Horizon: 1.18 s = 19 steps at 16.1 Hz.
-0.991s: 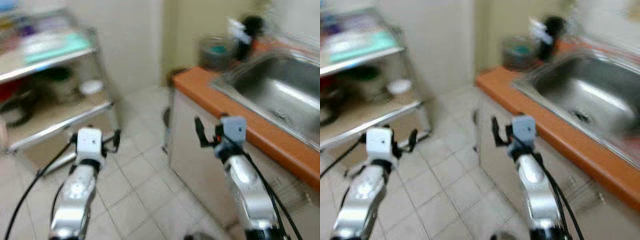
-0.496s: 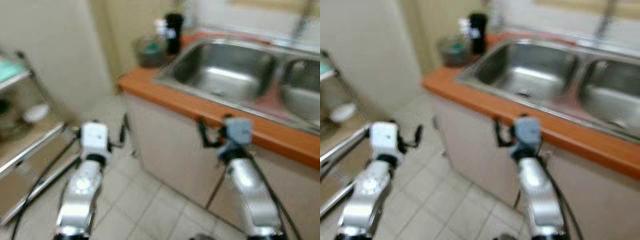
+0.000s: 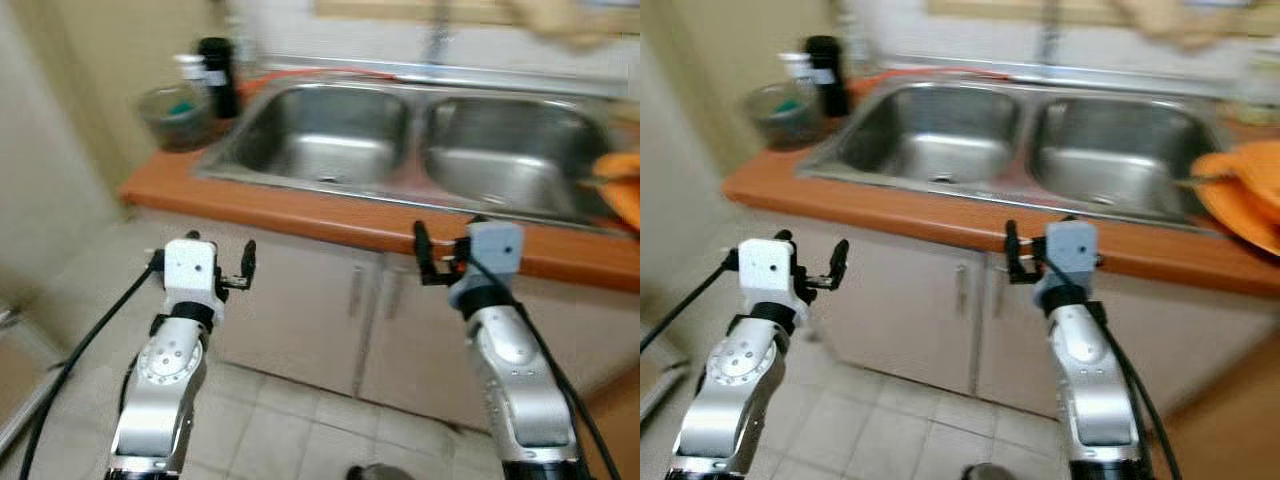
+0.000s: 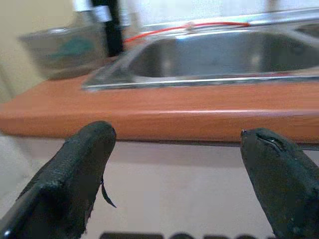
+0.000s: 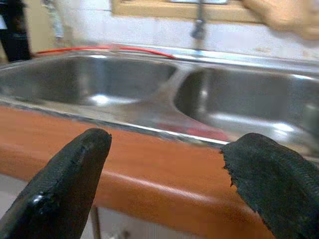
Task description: Kitchen organization
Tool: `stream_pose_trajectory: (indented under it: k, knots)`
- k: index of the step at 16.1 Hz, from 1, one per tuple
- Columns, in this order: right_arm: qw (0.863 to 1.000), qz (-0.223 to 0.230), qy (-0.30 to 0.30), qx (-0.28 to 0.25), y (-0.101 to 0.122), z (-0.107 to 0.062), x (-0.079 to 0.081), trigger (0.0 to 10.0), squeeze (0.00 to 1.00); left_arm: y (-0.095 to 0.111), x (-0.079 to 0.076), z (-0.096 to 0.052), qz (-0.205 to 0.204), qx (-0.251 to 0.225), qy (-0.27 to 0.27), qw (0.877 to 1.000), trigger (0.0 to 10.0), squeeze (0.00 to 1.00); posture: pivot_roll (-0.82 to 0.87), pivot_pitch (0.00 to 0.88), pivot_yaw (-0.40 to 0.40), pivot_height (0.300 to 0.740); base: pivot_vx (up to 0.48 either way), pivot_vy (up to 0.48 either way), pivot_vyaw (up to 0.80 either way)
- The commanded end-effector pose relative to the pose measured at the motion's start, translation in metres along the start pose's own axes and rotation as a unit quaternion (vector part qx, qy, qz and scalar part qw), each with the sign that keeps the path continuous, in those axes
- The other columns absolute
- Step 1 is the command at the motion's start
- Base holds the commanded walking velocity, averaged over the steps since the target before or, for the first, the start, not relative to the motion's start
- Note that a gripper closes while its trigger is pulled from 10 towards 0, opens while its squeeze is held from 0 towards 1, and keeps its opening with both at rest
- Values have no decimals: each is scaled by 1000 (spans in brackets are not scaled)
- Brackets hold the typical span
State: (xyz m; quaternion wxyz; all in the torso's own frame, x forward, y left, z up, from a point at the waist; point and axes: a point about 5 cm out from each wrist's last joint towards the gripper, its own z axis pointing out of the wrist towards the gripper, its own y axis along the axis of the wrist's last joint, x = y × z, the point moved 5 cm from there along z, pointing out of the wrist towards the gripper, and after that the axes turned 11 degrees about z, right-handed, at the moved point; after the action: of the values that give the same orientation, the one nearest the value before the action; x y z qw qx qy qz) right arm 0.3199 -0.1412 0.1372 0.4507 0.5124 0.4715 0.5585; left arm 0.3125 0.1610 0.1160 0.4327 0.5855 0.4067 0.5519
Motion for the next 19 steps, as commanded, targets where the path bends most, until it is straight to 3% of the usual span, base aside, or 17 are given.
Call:
stream_pose_trajectory:
  k: [1,16,19]
  knots:
    - [1000,-1,5,-6,6,0,5,10000,1000,0,5,-2,5,4,6,1000,10000,0,-62,0,54,740,0,0,-800]
    - [1000,-17,3,20,3,-1,7,10000,1000,5,7,-4,-12,10,19,1000,10000,0,-60,0,30,740,0,0,-800]
    - [1000,-18,13,22,3,0,11,10000,1000,5,3,-5,-5,19,0,1000,10000,0,-57,0,26,740,0,0,-746]
